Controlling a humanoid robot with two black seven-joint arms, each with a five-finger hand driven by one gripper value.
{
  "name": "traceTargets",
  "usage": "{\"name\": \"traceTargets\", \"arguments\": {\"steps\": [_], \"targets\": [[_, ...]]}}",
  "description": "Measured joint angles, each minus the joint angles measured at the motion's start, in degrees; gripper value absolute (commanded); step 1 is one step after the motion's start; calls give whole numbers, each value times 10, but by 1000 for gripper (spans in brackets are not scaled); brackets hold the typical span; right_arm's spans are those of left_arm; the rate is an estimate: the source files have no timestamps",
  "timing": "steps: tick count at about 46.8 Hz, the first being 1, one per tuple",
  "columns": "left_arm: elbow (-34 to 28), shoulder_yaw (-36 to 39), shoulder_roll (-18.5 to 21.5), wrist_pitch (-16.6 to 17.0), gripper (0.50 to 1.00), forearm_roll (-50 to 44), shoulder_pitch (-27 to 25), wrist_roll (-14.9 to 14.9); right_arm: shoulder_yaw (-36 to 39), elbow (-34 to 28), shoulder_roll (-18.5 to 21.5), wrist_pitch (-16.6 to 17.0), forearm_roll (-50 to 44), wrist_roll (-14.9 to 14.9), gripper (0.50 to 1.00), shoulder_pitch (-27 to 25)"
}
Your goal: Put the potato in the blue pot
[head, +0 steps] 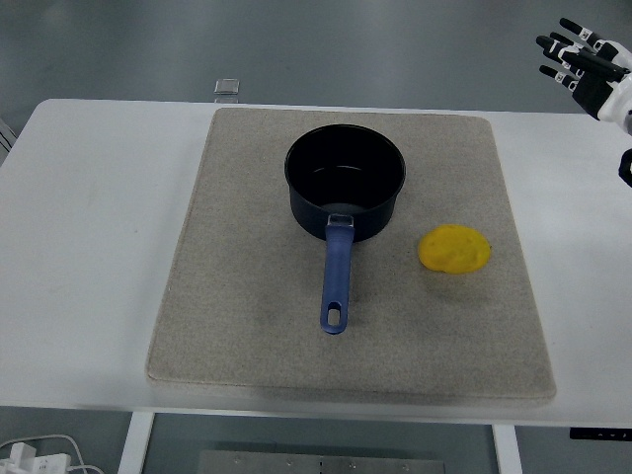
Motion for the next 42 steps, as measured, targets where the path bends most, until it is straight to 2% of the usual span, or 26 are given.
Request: {"name": "traceTargets", "arguments": {"steps": [10, 21, 29, 37, 42], "targets": [[0, 1, 0, 0, 1000, 0, 0, 0, 1, 0, 1, -1, 0, 2, 926, 1], [0, 1, 0, 0, 1000, 0, 0, 0, 2, 1, 11, 1, 0, 33, 926, 1], [0, 1, 0, 0, 1000, 0, 0, 0, 9, 0, 12, -3, 6, 35, 926, 0], [0, 1, 0, 0, 1000, 0, 0, 0, 66, 0, 15, -6, 3, 35, 926, -7], [0, 1, 0, 0, 1000, 0, 0, 0, 64, 3, 14, 1, -3, 34, 926, -18]]}}
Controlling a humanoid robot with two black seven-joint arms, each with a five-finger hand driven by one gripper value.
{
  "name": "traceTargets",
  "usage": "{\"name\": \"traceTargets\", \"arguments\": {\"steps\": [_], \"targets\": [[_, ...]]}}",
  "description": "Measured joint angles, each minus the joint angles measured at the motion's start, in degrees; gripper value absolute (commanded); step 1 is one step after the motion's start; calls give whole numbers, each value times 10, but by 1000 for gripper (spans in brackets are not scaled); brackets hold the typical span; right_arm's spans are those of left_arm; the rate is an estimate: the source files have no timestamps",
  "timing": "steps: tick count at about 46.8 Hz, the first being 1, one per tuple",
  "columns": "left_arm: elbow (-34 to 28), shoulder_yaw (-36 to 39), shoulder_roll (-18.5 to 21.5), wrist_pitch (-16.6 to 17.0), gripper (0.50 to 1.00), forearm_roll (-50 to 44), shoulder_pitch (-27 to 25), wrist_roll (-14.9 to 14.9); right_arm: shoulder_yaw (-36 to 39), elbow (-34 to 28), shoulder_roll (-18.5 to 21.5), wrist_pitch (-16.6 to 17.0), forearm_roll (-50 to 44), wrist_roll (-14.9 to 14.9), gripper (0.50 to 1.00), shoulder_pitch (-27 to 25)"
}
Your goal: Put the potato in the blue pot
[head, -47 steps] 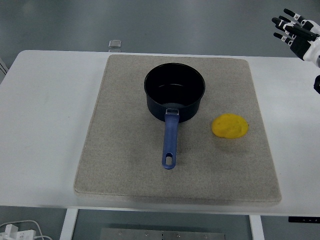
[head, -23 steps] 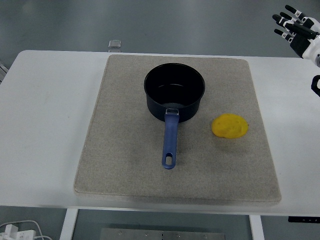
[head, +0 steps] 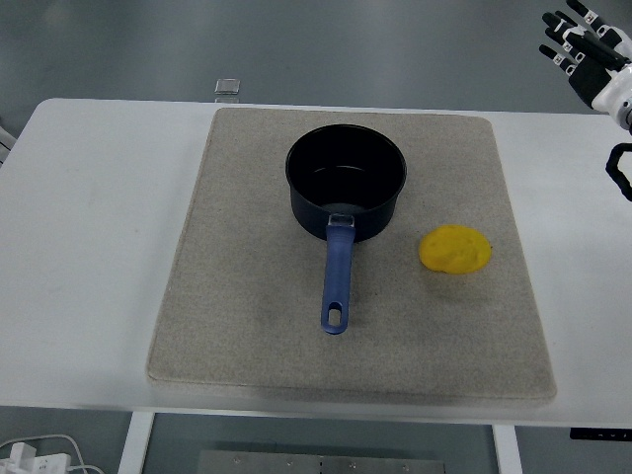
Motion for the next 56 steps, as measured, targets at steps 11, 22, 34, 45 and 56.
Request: {"name": "traceTargets", "arguments": {"steps": [11, 22, 34, 45, 56], "targets": [[0, 0, 0, 0, 1000, 0, 0, 0, -19, 19, -11, -6, -162, 43, 926, -2], [0, 0, 0, 0, 1000, 0, 0, 0, -20, 132, -78, -7, -358, 58, 926, -4], [0, 0, 0, 0, 1000, 0, 0, 0, -20, 345, -216, -35, -524, 58, 926, -5], [0, 0, 0, 0, 1000, 0, 0, 0, -21, 405, -272, -57, -646, 81, 926, -43], [0, 0, 0, 0, 1000, 0, 0, 0, -34, 475, -300, -107, -743, 84, 926, -100]]}}
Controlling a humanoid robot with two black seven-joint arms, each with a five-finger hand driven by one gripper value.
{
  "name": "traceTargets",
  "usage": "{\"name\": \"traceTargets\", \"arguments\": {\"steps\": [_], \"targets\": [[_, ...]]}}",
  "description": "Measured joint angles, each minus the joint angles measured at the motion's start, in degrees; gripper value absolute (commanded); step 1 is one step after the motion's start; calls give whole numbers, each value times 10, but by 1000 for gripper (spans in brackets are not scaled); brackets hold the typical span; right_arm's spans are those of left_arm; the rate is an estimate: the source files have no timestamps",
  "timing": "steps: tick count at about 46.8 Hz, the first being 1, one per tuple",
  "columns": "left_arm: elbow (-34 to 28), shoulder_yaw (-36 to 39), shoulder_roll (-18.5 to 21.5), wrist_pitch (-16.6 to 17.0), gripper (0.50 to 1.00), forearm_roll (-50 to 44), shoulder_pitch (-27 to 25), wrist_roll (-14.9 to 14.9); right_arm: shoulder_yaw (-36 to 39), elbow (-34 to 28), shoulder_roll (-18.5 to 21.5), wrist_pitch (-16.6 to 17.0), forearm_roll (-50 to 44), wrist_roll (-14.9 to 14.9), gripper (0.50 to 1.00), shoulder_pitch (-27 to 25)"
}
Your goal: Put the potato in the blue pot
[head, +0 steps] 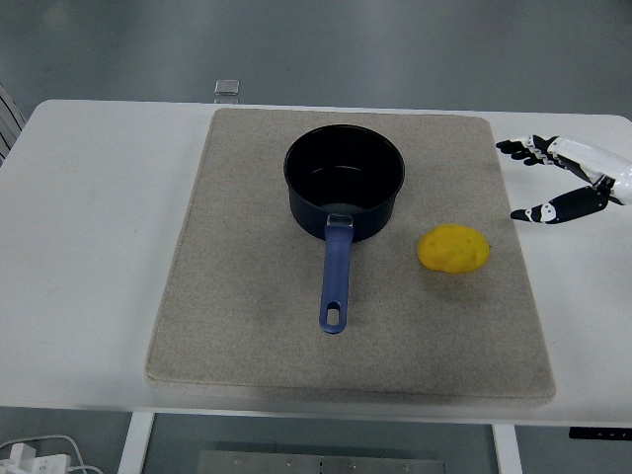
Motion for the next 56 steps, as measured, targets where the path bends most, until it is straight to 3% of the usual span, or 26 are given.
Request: {"name": "traceTargets", "arguments": {"steps": [19, 40, 56], "targets": [[0, 0, 0, 0, 1000, 0, 0, 0, -35, 48, -12, -9, -9, 0, 926, -12], [0, 0, 0, 0, 1000, 0, 0, 0, -35, 47, 45, -56, -7, -13, 924, -45], [0, 0, 0, 0, 1000, 0, 0, 0, -35, 23, 71, -58, -9, -14, 917, -52]]}}
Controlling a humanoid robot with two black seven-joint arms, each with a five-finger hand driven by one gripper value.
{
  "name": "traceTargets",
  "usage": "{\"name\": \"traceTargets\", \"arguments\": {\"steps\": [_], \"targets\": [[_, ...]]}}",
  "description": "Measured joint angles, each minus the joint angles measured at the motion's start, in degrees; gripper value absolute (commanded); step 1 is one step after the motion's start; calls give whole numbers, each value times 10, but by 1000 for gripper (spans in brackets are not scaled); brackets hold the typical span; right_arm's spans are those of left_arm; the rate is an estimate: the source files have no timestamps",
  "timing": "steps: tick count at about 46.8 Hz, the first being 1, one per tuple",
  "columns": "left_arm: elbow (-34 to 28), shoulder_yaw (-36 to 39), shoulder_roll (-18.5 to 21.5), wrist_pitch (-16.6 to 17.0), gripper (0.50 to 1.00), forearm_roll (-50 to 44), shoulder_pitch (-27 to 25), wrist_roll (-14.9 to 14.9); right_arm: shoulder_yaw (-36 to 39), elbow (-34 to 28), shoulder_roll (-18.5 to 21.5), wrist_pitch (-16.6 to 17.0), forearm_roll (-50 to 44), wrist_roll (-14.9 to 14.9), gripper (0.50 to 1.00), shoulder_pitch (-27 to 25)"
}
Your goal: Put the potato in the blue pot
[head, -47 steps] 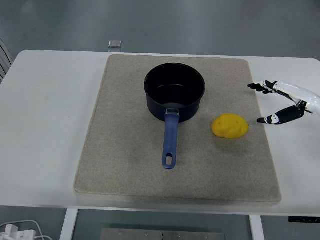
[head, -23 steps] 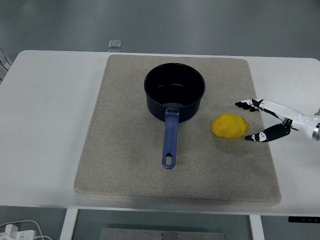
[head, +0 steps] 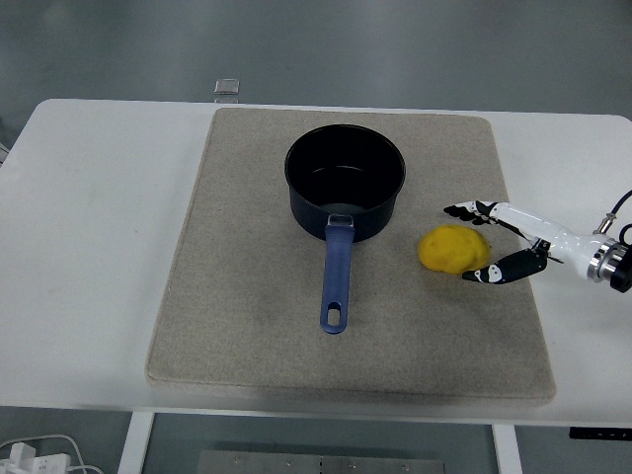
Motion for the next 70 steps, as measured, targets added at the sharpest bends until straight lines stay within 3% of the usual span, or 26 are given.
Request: {"name": "traceTargets", "arguments": {"steps": [7, 9, 13, 14, 16, 17, 70], "targets": [[0, 0, 0, 0, 1000, 0, 0, 0, 0, -3, 5, 0, -1, 0, 895, 0], [0, 0, 0, 0, 1000, 0, 0, 0, -1, -5, 5, 0, -1, 0, 856, 0], [0, 0, 0, 0, 1000, 0, 0, 0, -2, -9, 11, 0, -2, 0, 730, 0], [0, 0, 0, 0, 1000, 0, 0, 0, -2, -9, 13, 0, -2, 0, 681, 1], [0, 0, 0, 0, 1000, 0, 0, 0, -2, -9, 17, 1, -4, 1, 526, 1], [0, 0, 0, 0, 1000, 0, 0, 0, -2, -9, 18, 1, -6, 1, 500, 1], [0, 0, 0, 0, 1000, 0, 0, 0, 1, -28, 21, 8, 0, 6, 500, 8]]}}
